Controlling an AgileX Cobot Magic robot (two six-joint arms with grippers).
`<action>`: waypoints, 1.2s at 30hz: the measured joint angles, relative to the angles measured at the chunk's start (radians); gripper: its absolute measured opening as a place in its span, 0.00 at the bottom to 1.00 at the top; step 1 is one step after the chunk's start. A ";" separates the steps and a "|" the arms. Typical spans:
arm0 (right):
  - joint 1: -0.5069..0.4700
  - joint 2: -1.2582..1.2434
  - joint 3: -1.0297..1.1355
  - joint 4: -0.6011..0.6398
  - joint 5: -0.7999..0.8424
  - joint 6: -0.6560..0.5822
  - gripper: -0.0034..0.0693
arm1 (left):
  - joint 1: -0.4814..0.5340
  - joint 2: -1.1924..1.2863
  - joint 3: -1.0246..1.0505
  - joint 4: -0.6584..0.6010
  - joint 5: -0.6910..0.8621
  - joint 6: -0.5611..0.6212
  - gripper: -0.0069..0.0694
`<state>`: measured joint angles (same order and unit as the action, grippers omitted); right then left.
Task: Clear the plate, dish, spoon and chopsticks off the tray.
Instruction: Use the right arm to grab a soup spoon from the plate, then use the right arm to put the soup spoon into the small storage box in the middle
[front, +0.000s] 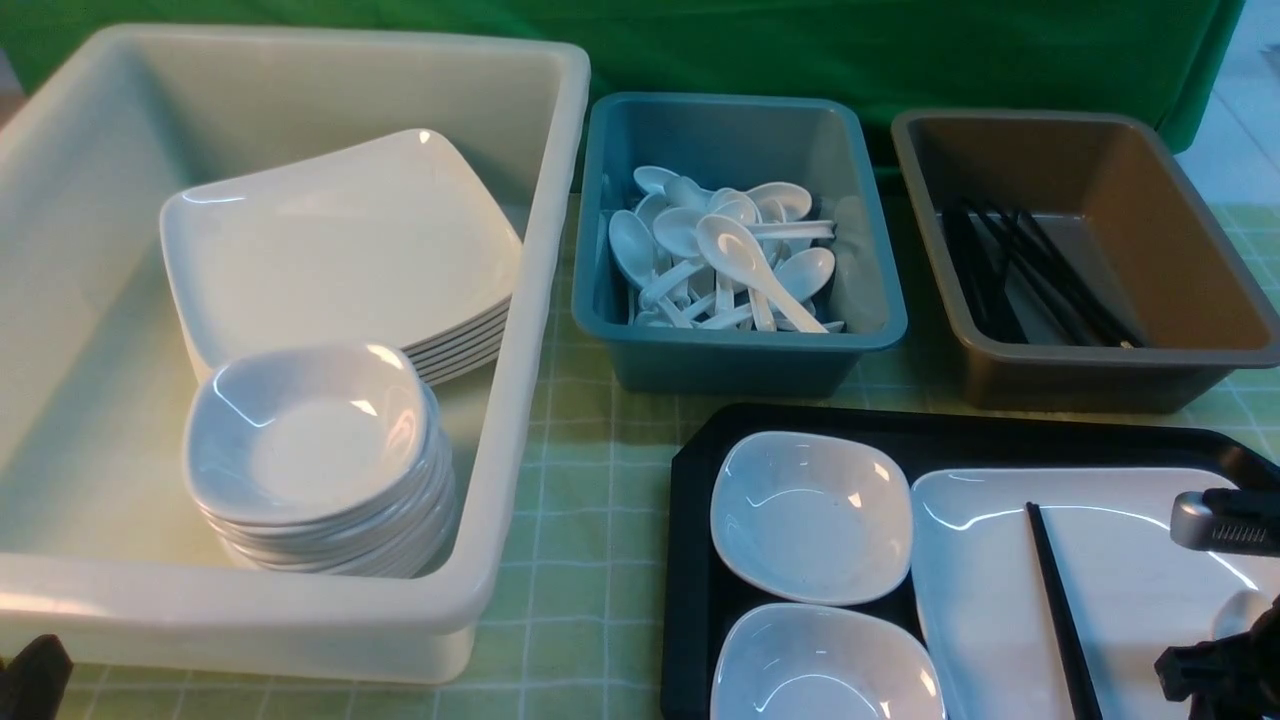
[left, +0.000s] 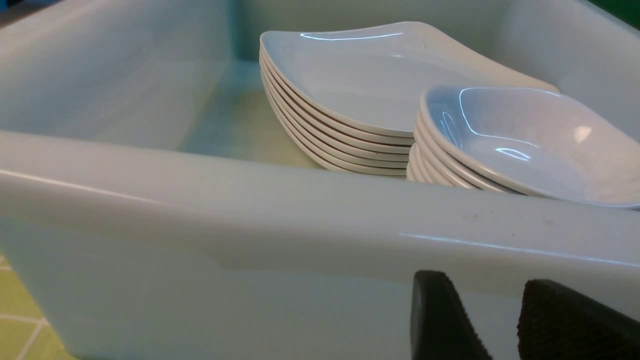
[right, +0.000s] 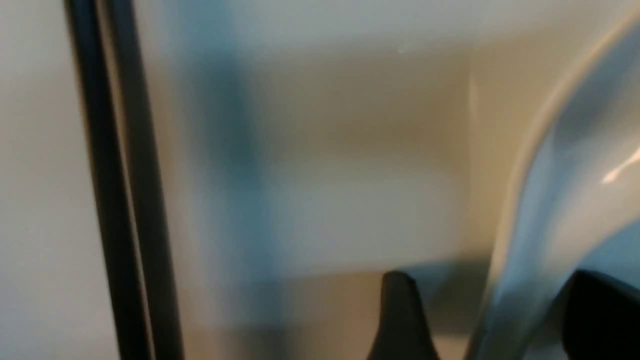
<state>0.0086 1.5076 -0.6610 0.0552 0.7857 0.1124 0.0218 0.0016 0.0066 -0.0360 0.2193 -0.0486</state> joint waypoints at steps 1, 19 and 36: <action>0.000 0.002 -0.002 -0.004 0.000 0.000 0.57 | 0.000 -0.001 0.000 0.002 0.000 0.000 0.39; 0.013 -0.153 -0.317 0.101 0.178 -0.100 0.22 | 0.000 -0.002 0.000 0.004 0.000 0.001 0.39; 0.402 0.421 -1.174 0.210 -0.149 -0.233 0.28 | 0.000 -0.002 0.000 0.004 0.000 0.000 0.39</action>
<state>0.4110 1.9282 -1.8346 0.2650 0.6368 -0.1210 0.0218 -0.0004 0.0066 -0.0316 0.2193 -0.0486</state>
